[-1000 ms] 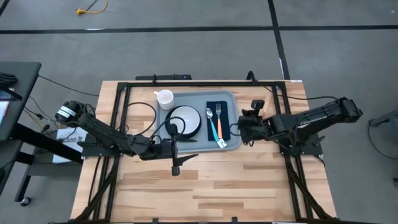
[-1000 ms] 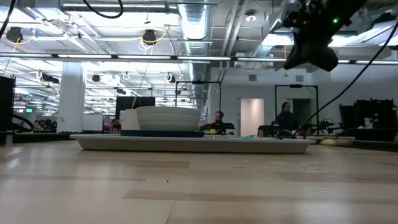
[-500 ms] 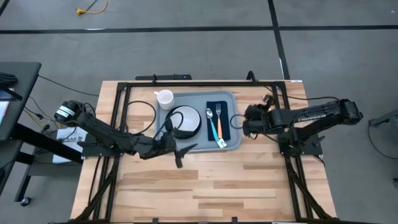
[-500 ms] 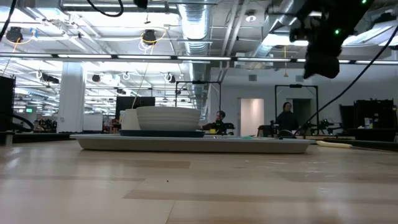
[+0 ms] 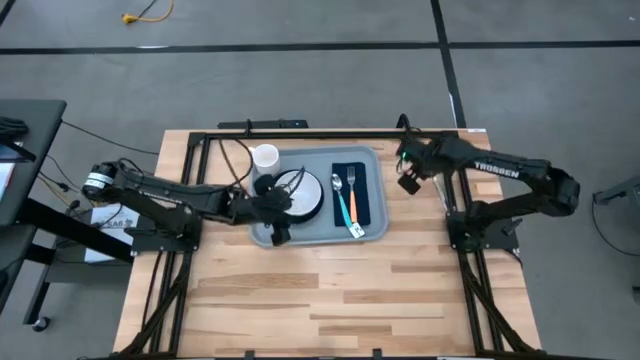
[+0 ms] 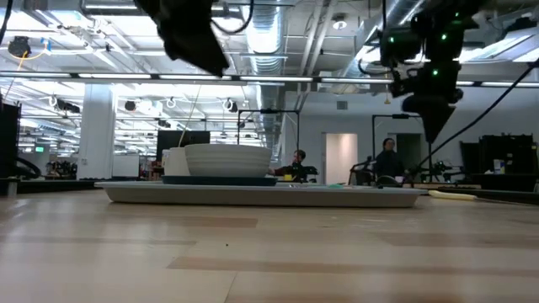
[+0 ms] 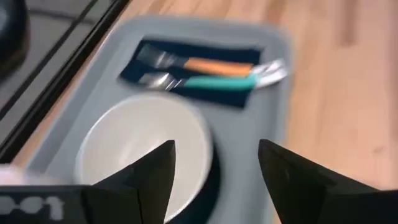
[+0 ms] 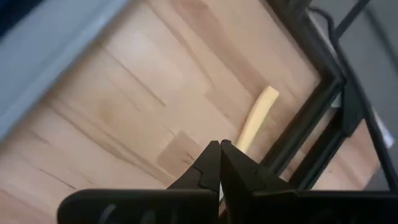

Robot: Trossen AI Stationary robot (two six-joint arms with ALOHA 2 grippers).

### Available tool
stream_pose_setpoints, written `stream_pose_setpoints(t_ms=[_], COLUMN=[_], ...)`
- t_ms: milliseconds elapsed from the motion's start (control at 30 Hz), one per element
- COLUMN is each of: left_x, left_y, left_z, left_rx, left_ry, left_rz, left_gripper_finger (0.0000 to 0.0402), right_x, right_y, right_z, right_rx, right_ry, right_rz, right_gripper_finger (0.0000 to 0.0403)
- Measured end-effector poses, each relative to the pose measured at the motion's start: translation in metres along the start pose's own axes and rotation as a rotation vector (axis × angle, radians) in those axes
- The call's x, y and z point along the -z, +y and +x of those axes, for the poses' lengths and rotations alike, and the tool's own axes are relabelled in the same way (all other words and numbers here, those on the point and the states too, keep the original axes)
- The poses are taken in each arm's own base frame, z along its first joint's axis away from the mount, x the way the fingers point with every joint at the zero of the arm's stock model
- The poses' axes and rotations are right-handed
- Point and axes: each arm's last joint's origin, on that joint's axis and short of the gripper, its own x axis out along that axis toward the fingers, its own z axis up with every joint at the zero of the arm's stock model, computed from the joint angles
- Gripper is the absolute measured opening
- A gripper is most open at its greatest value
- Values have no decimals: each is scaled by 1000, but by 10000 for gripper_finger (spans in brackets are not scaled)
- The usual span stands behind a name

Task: Set up tray
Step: Put the yellow knife on the black napkin to the right of the orange fork

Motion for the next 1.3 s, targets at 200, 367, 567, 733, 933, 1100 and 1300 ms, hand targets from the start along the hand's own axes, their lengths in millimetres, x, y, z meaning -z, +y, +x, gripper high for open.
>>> stream_pose_setpoints(t_ms=[200, 367, 567, 733, 933, 1100, 1300], left_x=[15, 25, 26, 36, 67, 107, 135], left_y=[17, 13, -23, -29, -13, -2, 8], left_z=[2, 4, 7, -3, -9, -9, -10], left_rx=[-75, -99, 67, 367, 607, 649, 659], left_ry=[188, 202, -80, -255, -398, -416, -510], left_rz=[105, 23, 152, 225, 183, 123, 117], left_gripper_finger=[219, 219, 219, 219, 219, 219, 219], right_x=[-1, 5, 10, 12, 14, 17, 26], right_y=[-46, -68, -78, -77, -76, -70, -59], right_z=[17, 25, 28, 27, 27, 30, 43], right_rx=[-78, -192, -242, -252, -253, -260, -266], right_ry=[70, 113, 136, 154, 186, 200, 240], right_rz=[133, 259, 297, 290, 290, 285, 276], right_gripper_finger=[0, 0, 11, 62, 127, 158, 177])
